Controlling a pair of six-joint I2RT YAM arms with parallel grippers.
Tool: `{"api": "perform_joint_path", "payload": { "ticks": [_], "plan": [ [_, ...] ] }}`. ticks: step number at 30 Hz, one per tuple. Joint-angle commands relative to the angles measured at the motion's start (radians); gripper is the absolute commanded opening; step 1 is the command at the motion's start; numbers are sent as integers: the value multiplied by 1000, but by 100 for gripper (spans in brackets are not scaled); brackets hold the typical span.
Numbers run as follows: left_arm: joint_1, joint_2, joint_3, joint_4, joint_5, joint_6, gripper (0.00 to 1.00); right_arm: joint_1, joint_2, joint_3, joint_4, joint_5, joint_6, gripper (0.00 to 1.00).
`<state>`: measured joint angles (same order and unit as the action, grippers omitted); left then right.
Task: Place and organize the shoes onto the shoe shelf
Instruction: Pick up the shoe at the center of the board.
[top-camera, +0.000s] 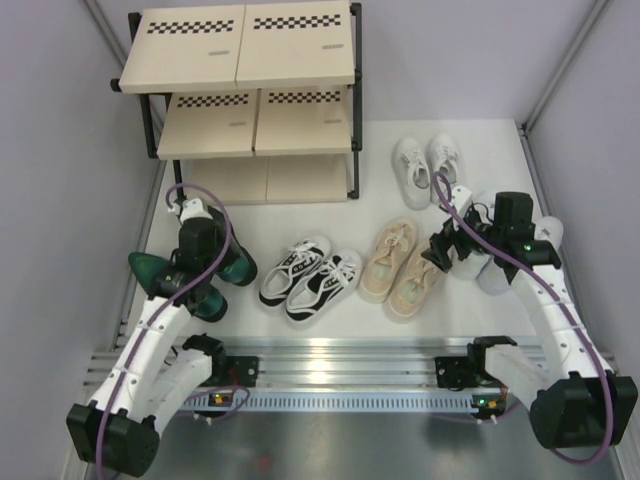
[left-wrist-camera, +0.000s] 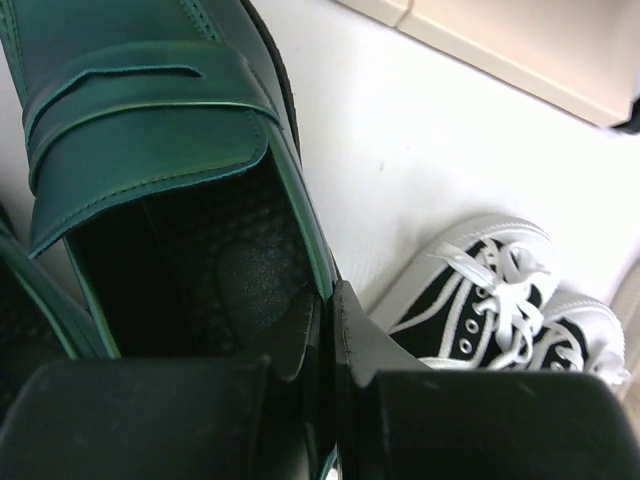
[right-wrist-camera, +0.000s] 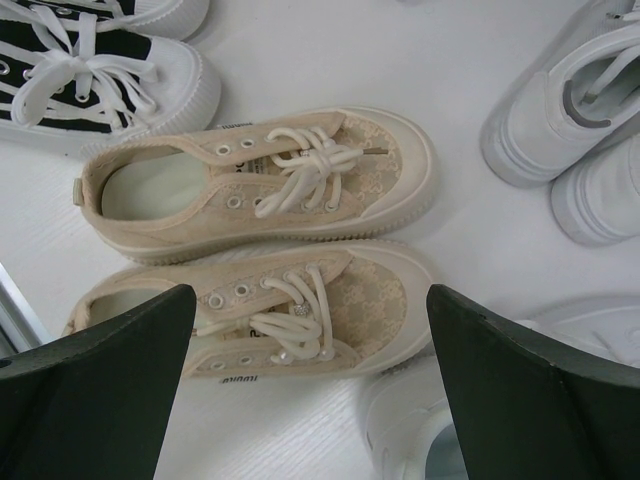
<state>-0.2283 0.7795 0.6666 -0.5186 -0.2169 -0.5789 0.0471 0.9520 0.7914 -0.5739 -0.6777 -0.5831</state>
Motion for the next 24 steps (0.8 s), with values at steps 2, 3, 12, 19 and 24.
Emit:
{"api": "perform_joint_path", "payload": {
  "ticks": [2, 3, 12, 19, 24],
  "plan": [
    [-3, -19, 65, 65, 69, 86, 0, -13, -21, 19, 9, -17, -11, 99],
    [-3, -7, 74, 68, 89, 106, 0, -15, -22, 19, 11, -17, -9, 99],
    [-3, 136, 202, 97, 188, 332, 0, -20, -33, 12, 3, -19, -9, 99],
    [-2, 259, 257, 172, 289, 531, 0, -26, -38, 12, -3, -17, -15, 100],
    [23, 377, 341, 207, 292, 672, 0, -26, -42, 12, -12, -36, -23, 99]
  ]
}}
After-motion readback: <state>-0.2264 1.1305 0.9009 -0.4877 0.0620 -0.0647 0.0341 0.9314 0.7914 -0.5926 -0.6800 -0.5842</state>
